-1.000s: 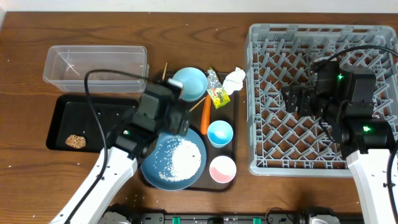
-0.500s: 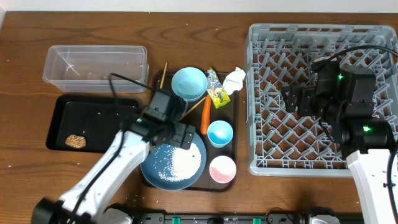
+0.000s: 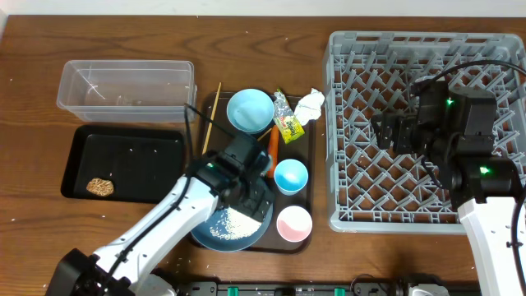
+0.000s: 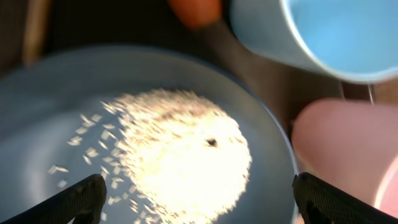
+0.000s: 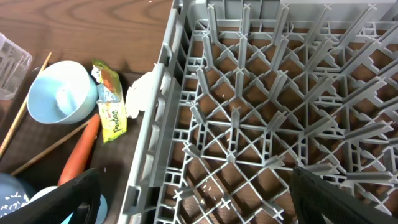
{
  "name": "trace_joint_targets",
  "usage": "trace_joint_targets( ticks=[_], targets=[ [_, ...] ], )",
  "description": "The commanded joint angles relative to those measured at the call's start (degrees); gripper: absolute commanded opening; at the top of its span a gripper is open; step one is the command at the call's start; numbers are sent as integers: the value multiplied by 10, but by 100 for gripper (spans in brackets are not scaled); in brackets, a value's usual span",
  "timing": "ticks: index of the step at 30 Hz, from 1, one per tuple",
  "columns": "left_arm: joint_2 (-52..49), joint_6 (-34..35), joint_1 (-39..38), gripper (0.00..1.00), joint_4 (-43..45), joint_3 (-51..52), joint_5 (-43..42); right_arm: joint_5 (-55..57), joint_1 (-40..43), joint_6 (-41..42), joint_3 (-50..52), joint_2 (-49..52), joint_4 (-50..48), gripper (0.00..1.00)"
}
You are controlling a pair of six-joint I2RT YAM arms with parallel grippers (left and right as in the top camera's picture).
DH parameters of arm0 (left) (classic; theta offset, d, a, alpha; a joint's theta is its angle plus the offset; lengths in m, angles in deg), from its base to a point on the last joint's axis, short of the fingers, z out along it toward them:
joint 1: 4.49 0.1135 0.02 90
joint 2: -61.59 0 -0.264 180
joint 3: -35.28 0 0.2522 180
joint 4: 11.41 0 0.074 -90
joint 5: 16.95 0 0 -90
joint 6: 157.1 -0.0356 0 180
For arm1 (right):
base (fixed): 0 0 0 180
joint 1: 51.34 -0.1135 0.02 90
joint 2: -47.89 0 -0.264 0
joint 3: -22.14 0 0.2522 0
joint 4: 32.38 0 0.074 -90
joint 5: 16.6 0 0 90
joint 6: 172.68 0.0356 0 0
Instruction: Sort waste into correct bins and load items into the dishwasher rack
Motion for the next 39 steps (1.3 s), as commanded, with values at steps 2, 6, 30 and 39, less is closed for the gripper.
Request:
trace_joint_targets(
  ticks=[2,6,30,39],
  targets=[
    [12,2,-25,96,-26,-15,-8,1,-1,-6,-10,1,-1,90],
    [34,1,-35,90,-56,-21,-8,1,-1,-6,-10,1,0,90],
    [-89,34,-35,69,-100,0,-72,-3,-1,-6,-10,1,2,90],
    [-127,33,-35,64,-83,0,-72,-3,-1,-6,-10,1,2,90]
  ],
)
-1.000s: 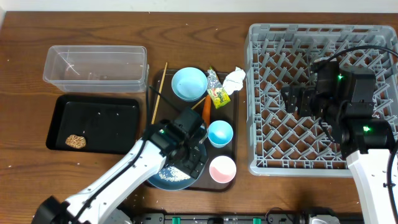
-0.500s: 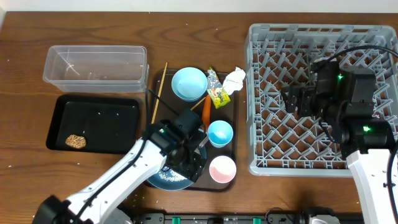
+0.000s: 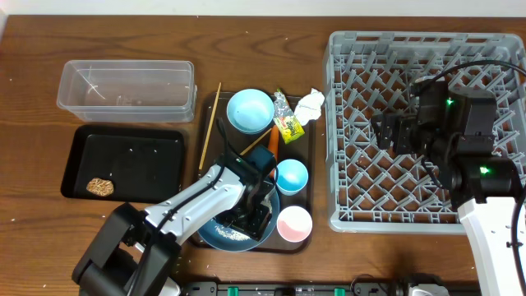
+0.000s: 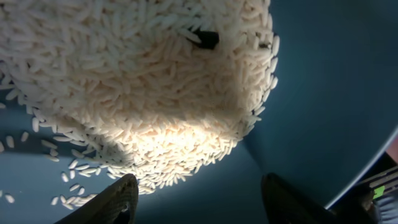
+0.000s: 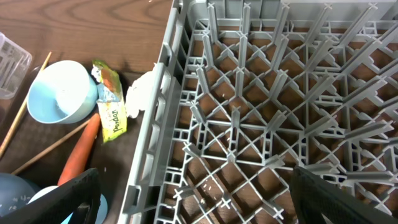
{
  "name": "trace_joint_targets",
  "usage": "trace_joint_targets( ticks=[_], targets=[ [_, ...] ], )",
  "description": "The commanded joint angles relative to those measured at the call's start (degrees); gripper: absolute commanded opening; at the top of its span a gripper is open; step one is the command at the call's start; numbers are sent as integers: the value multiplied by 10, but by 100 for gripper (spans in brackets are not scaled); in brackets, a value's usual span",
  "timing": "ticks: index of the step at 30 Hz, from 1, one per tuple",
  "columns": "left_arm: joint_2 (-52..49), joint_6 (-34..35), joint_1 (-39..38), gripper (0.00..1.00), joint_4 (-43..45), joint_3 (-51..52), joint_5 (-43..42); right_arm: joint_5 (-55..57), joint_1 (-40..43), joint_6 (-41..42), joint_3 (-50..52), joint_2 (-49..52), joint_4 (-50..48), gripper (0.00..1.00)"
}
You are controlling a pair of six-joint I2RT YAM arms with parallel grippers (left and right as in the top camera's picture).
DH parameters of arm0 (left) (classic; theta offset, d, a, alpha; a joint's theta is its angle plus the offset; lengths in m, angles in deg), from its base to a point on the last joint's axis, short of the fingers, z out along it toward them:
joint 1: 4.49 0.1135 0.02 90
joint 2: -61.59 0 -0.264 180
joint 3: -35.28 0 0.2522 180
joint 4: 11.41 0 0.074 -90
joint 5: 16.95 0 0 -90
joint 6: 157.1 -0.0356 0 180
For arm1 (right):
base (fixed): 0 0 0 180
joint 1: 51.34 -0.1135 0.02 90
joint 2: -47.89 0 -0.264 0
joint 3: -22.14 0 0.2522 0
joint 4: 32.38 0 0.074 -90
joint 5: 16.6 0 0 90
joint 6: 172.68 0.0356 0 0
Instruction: Sort waste into correct bins and load items into the dishwasher rack
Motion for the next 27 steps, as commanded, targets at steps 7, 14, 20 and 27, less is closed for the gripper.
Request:
trace_joint_targets(
  ticks=[7,14,20,27],
  targets=[
    [-1,3,2,64,15,-2,61,-3,-1,-6,-10,1,0,90],
    [1,30,34,65,13,-50,135,-3,-1,-6,-10,1,0,90],
    [22,38,84,65,5,-92,136,-3,-1,-6,-10,1,0,89],
    [29,16,140,65,25,-94,119,-3,-1,-6,-10,1,-1,91]
  ],
)
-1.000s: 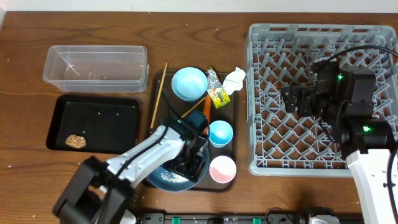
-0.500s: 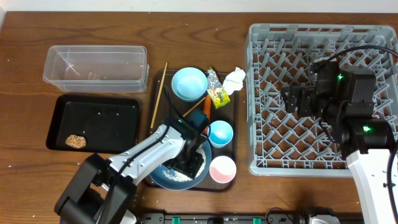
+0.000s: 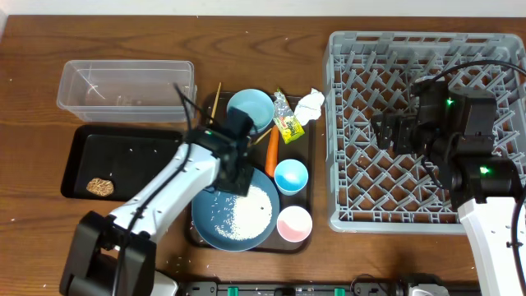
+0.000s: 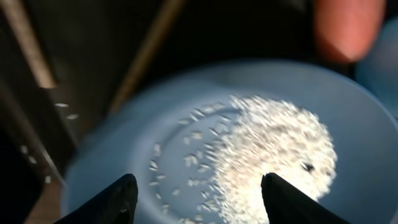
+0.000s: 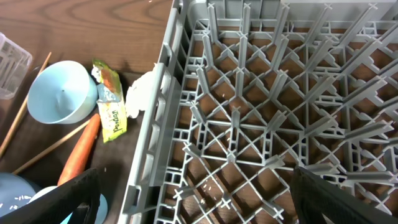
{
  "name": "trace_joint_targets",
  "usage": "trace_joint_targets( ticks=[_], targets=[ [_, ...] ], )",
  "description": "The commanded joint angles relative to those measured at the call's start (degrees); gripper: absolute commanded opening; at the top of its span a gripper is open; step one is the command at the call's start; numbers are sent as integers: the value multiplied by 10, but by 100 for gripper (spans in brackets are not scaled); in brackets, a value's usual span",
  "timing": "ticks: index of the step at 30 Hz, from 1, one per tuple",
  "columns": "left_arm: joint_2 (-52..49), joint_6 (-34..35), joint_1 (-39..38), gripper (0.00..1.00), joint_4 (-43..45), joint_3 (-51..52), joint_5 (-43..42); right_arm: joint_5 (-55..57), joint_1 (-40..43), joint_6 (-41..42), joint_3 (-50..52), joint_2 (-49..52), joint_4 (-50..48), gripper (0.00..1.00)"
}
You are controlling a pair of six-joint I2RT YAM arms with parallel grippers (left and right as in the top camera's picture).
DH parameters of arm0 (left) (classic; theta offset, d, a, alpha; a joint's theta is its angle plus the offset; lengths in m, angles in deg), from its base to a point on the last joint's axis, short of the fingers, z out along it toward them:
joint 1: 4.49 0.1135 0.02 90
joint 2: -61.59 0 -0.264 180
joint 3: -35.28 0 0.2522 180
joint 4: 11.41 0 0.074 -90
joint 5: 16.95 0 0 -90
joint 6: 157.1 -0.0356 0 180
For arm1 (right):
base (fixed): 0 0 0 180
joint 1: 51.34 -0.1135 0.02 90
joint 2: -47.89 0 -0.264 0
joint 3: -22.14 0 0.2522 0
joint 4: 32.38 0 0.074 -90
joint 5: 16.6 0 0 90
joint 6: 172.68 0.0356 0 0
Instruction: Sort waste into correct bins and load items into the dishwasher rack
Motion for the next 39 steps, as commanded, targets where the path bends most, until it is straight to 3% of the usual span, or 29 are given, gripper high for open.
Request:
trace_joint_targets(
  ticks=[1,4,9,14,22,39],
  targets=[
    [6,-42,13,65,14,-9,-30,-3,-1,-6,-10,1,-1,90],
    [6,-132,1,65,16,-9,-109,-3,-1,-6,-10,1,-1,90],
    [6,-186,-51,65,-24,-9,-120,-3,-1,-6,-10,1,1,91],
    [6,-174,-89,66,-17,-9,-105,-3,-1,-6,-10,1,0,91],
    [7,-65,-105,66,-9,-9,-90,-3,-1,-6,-10,1,0,91],
    [20,-61,-181,66,-17,-8,-75,-3,-1,-6,-10,1,-6,90]
  ],
)
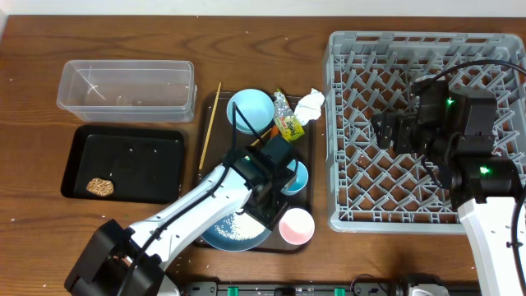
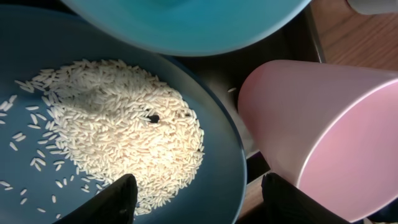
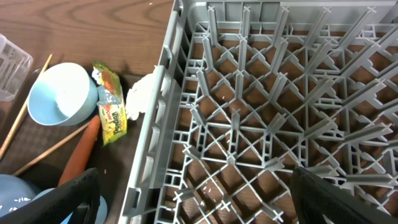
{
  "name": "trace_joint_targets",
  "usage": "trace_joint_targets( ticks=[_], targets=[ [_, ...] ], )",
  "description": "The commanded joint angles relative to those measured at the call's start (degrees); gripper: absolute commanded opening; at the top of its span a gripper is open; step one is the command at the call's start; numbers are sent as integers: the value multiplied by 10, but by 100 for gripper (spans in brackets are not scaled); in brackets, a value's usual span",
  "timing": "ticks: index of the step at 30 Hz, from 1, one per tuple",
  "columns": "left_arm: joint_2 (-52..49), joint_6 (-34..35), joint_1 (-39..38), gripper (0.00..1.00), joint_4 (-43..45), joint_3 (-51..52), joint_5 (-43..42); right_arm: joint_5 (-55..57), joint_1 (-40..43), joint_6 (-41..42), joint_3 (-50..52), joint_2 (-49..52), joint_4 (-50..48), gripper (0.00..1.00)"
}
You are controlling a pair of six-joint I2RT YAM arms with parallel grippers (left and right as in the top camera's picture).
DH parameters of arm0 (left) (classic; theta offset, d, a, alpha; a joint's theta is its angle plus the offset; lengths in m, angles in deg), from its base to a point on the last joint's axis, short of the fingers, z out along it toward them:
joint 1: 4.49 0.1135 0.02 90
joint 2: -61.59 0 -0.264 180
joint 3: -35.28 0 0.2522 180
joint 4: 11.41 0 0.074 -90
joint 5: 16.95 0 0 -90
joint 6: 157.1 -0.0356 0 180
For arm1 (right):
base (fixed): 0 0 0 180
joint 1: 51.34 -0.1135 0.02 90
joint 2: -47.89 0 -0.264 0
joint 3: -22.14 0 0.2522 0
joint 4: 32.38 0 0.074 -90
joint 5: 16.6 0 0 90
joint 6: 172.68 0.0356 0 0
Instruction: Sort waste into correct bins and load items into the dishwasher rack
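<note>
A dark blue plate (image 2: 37, 74) with a heap of rice (image 2: 112, 130) lies on the dark tray (image 1: 306, 148). My left gripper (image 2: 199, 205) is open low over the plate's right rim. One finger is over the plate and the other is by the pink cup (image 2: 317, 137). The light blue cup (image 2: 186, 18) is just beyond. From overhead the left gripper (image 1: 275, 177) partly covers the plate (image 1: 234, 233) and that blue cup (image 1: 294, 174). My right gripper (image 3: 199, 205) hangs open and empty over the grey dishwasher rack (image 3: 280, 93).
On the tray are a blue bowl (image 1: 249, 109), a carrot (image 1: 272, 134), a snack wrapper (image 1: 288, 123) and a crumpled tissue (image 1: 310, 103). A chopstick (image 1: 208, 127) lies along its left edge. A clear bin (image 1: 126, 86) and a black tray (image 1: 123, 163) with a food scrap (image 1: 99, 187) are at left.
My left gripper has moved from the plate's upper left rim, near the blue bowl, to its right rim beside the two cups. It is still open. The right arm has not moved.
My left gripper was open above the rice plate near the cups. Then it was very low over the rice heap. Then it stood higher at the plate's upper left. Now it is at the right rim by the pink cup. The right gripper stayed over the rack throughout.
</note>
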Motion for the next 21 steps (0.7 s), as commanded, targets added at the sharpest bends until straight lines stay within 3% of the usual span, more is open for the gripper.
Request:
trace_joint_targets(
  ticks=[1,21],
  targets=[
    [10,-2,-7,66,1,-8,13,-3,-1,-4,-10,1,-2,90],
    [-33,-34,-9,66,14,-2,13,-3,-1,5,-10,1,-12,90]
  ],
)
